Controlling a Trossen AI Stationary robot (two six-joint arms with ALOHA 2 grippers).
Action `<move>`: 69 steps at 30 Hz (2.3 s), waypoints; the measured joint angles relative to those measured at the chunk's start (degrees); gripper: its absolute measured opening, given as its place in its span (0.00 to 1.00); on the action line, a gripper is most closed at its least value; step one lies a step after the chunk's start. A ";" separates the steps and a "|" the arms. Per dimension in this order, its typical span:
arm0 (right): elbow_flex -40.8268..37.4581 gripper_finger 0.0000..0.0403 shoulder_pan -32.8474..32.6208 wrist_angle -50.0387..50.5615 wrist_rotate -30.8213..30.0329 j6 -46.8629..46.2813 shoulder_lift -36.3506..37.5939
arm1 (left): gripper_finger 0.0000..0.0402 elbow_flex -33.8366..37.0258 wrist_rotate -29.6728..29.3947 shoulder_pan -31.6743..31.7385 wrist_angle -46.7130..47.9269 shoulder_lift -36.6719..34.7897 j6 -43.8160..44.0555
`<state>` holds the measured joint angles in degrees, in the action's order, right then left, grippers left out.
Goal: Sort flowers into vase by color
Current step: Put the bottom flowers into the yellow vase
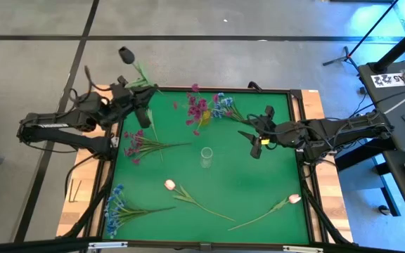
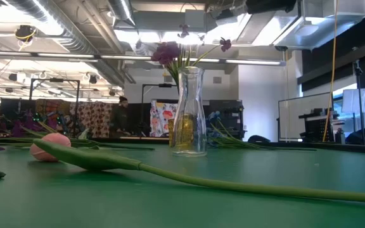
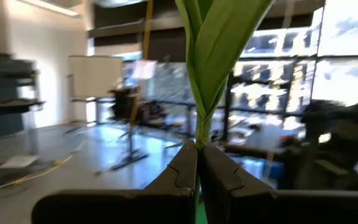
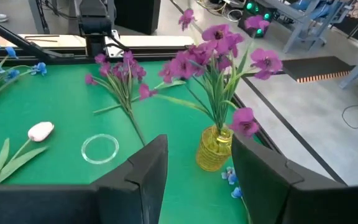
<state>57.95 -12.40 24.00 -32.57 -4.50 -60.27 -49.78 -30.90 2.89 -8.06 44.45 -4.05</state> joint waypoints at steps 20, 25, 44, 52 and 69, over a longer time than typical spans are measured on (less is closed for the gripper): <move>0.02 0.44 0.02 -1.22 0.16 -1.10 -1.14 | 0.00 6.25 5.84 11.41 -3.68 4.26 -0.25; 0.02 0.44 0.02 -1.19 0.17 -1.06 -1.14 | 0.00 8.20 17.06 18.33 -11.42 11.77 3.75; 0.02 0.44 0.02 -1.02 1.74 -1.12 -1.14 | 0.00 8.20 29.28 24.14 -29.26 34.54 10.95; 0.02 0.44 0.02 -0.93 1.74 -1.18 -1.14 | 0.00 8.17 30.60 23.46 -29.20 37.30 11.55; -4.50 0.44 0.02 -4.47 1.85 -1.21 -1.11 | 0.06 8.15 29.88 23.35 -29.76 40.79 11.45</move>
<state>53.45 -12.38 19.53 -30.72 -5.72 -61.39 -41.63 -1.02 26.24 -37.82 85.23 7.40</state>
